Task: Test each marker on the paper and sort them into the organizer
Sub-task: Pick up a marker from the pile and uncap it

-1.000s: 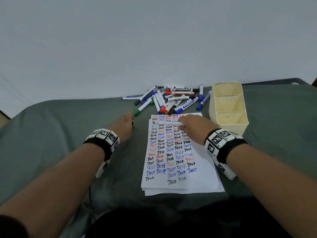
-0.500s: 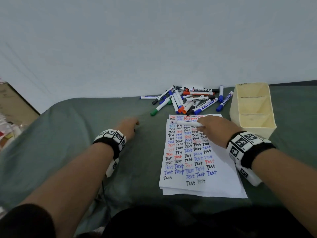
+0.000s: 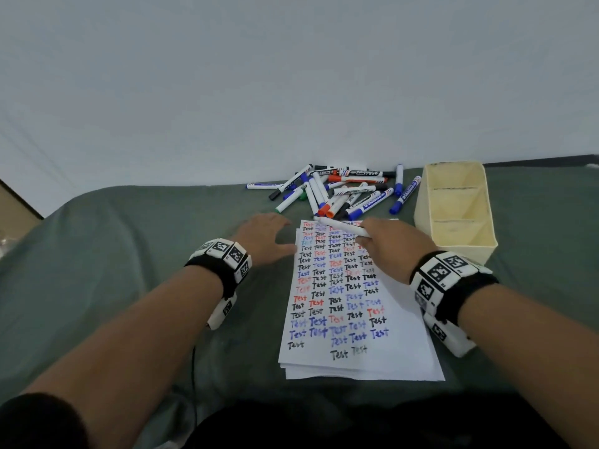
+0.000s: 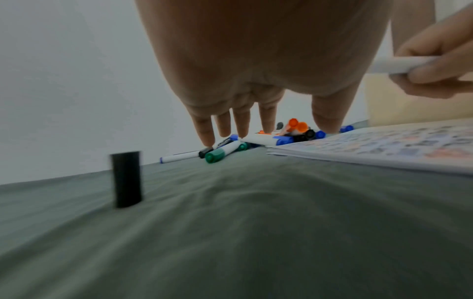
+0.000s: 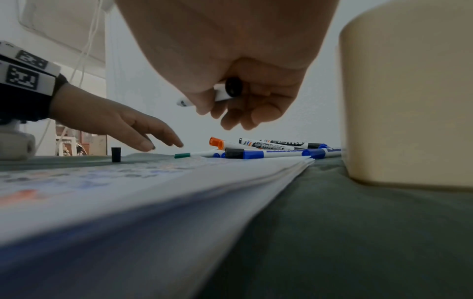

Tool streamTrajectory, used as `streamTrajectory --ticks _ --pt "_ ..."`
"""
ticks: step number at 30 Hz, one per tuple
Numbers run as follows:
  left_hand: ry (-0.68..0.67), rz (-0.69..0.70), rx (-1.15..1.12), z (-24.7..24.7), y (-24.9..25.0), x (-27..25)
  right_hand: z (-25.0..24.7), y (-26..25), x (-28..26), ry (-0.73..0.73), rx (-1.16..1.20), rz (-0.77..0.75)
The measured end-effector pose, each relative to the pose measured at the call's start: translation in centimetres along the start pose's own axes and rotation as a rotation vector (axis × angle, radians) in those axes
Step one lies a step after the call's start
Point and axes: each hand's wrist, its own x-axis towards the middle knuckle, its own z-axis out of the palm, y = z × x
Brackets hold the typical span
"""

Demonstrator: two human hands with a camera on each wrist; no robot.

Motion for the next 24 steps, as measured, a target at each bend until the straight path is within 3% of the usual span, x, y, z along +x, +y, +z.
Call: streamTrajectory --ticks 5,14,18,24 --pt "-0.173 0.044 -0.051 1.8 3.0 1.7 -1.3 0.2 -1.2 0.105 0.010 0.005" --pt "-0.267 0.038 -0.023 3.5 4.1 2.7 -2.4 1.1 -3.7 0.120 0.160 0.030" --pt "-0.264 0.023 -0.076 3.2 4.3 2.7 -2.2 0.5 -4.4 0.173 0.229 0.041" --pt "-0.212 0.015 -0.016 2.7 4.7 2.4 -1.7 -0.1 -4.6 0.134 0.235 0.079"
